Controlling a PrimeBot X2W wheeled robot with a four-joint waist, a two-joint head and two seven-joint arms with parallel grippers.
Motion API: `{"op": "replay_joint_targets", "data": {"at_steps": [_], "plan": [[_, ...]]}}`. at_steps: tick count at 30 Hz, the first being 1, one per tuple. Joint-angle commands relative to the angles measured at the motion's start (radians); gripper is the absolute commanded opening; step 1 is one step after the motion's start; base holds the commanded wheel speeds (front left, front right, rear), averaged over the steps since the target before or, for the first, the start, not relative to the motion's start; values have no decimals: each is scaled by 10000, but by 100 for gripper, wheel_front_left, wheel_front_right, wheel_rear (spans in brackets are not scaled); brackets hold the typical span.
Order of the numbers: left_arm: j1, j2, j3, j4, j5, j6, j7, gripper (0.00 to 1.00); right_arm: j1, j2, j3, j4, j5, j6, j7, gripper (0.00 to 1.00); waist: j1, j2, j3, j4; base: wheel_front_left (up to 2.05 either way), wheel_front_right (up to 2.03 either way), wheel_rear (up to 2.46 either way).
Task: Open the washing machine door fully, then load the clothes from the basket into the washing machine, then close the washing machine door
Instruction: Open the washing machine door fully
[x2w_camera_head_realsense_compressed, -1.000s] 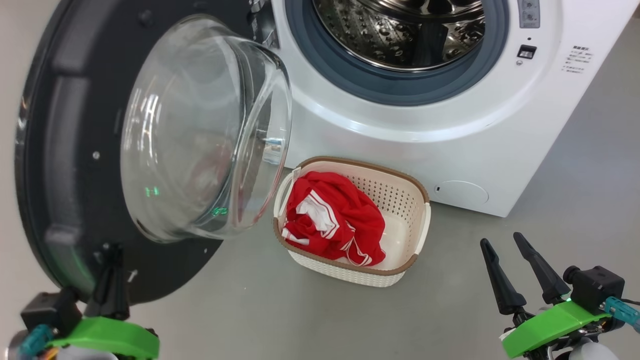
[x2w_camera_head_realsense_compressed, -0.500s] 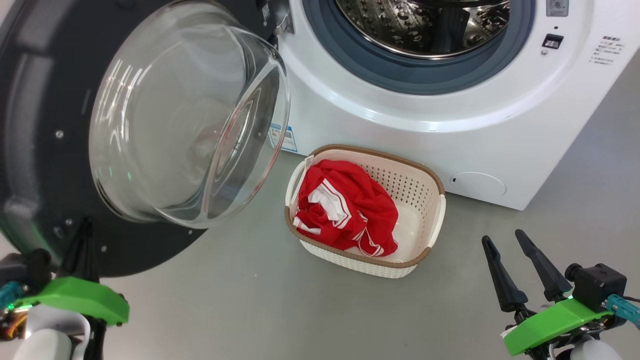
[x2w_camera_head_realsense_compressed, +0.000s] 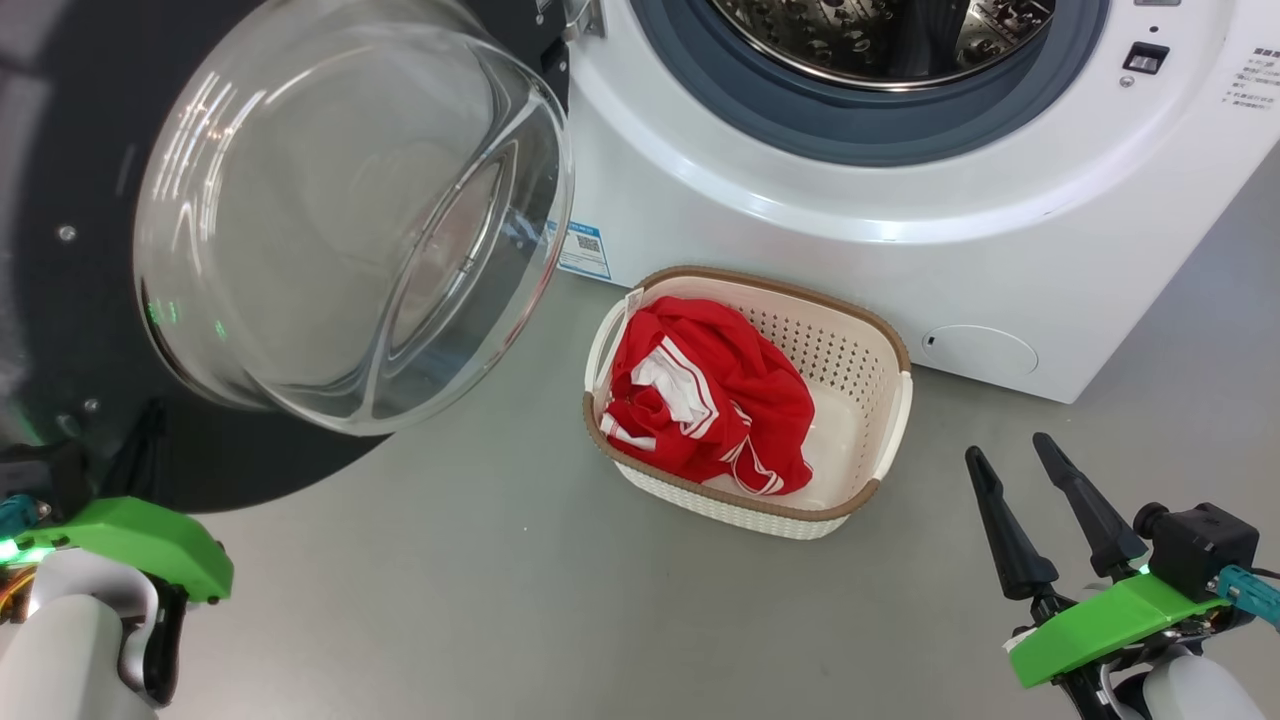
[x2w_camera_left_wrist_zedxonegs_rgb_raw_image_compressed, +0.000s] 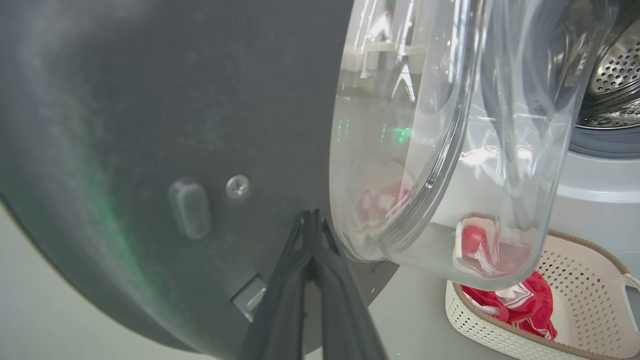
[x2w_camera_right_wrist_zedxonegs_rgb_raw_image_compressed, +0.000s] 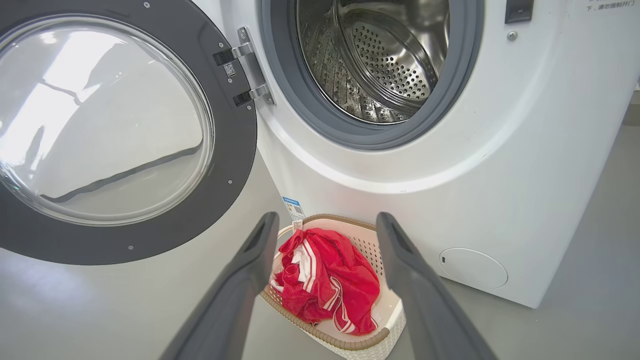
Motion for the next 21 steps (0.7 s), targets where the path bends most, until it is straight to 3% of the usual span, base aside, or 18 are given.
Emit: {"op": "replay_joint_targets", "data": {"at_steps": [1,21], "plan": [[-508,577,373,44,78,-27,-147,0,-208,-125,249,-225,43,16,-120,100,0,0,9,-1,0,0,0],[-806,228,226,680,188,-338,-539,0,-192,-167,214,-190,88,16,-120,100,0,0,-77,104,0,0,0]]}}
